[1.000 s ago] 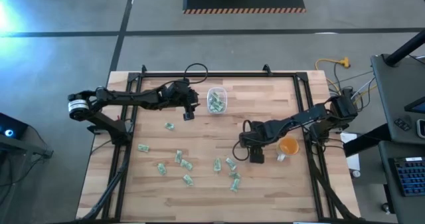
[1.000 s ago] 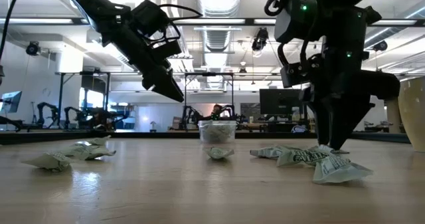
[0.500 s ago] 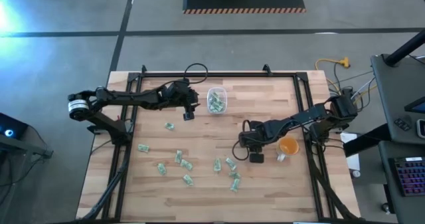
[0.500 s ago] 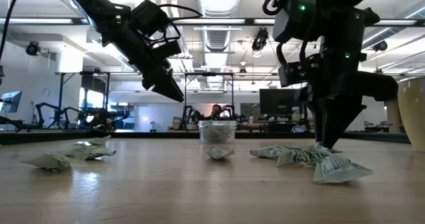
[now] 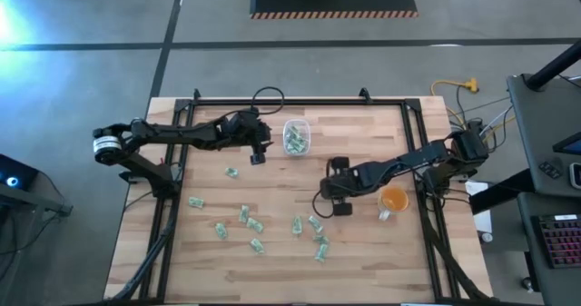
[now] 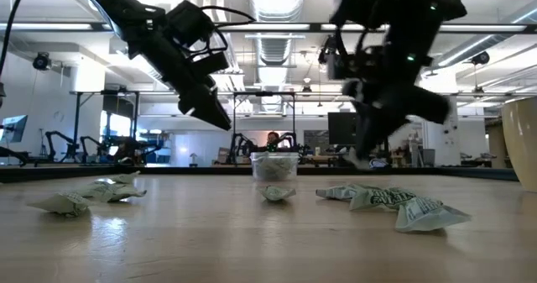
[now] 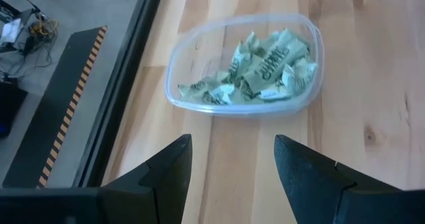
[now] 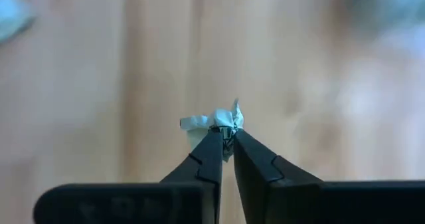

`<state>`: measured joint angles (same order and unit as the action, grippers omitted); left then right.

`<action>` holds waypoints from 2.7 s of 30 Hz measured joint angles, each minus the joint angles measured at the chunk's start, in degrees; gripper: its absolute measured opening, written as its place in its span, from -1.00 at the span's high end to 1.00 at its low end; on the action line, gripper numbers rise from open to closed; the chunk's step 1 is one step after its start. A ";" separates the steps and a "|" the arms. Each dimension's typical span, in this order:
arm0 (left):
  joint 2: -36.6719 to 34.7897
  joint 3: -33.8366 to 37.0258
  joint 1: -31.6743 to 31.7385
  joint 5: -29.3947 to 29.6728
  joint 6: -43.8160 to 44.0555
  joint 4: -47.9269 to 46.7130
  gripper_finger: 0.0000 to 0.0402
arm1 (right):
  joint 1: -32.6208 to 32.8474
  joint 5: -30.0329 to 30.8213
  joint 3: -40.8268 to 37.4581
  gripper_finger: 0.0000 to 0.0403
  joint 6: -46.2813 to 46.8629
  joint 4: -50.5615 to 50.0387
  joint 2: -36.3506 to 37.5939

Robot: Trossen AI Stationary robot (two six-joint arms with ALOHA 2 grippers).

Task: Pick and place Stevia / Truvia into bins
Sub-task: Put the green stevia packet into the transparent bin

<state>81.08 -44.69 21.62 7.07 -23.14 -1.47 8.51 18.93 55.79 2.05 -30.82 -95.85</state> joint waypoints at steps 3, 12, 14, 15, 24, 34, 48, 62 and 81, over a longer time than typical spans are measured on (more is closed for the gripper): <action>-0.16 0.00 -0.02 0.01 -0.04 -2.04 0.02 | -0.65 6.67 1.00 0.88 -6.32 6.43 0.00; -0.57 0.04 -0.02 0.04 -0.07 -8.12 0.02 | -10.90 9.51 1.12 0.89 -23.82 30.65 -0.03; -0.57 0.04 -0.02 0.03 -0.04 -8.94 0.02 | -14.46 7.98 1.12 0.89 -24.57 32.93 -0.44; -0.57 0.04 -0.02 0.04 -0.04 -9.12 0.02 | -16.41 6.00 1.14 0.89 -24.66 33.74 -0.69; -0.63 0.04 -0.02 0.04 0.03 -10.16 0.02 | -30.00 -11.82 1.12 0.88 -19.79 39.37 -6.60; -0.66 0.04 -0.02 0.02 1.01 -10.23 0.02 | -33.11 -19.31 1.20 0.37 -17.01 39.42 -7.82; -0.80 2.24 -1.17 -3.32 16.73 -28.42 0.02 | -31.51 -23.91 1.22 0.06 -19.69 30.19 1.29; -6.24 8.63 -1.77 -3.61 21.53 -30.23 0.03 | -25.28 -25.43 -1.79 0.14 -15.36 13.20 7.32; -11.38 10.29 -1.87 -5.26 24.47 -35.27 0.03 | -25.22 -25.43 -2.03 0.18 -13.13 13.24 6.75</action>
<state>69.69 -34.40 19.75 1.81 1.33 -36.74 -16.71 -6.50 53.76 -11.08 -17.58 -89.10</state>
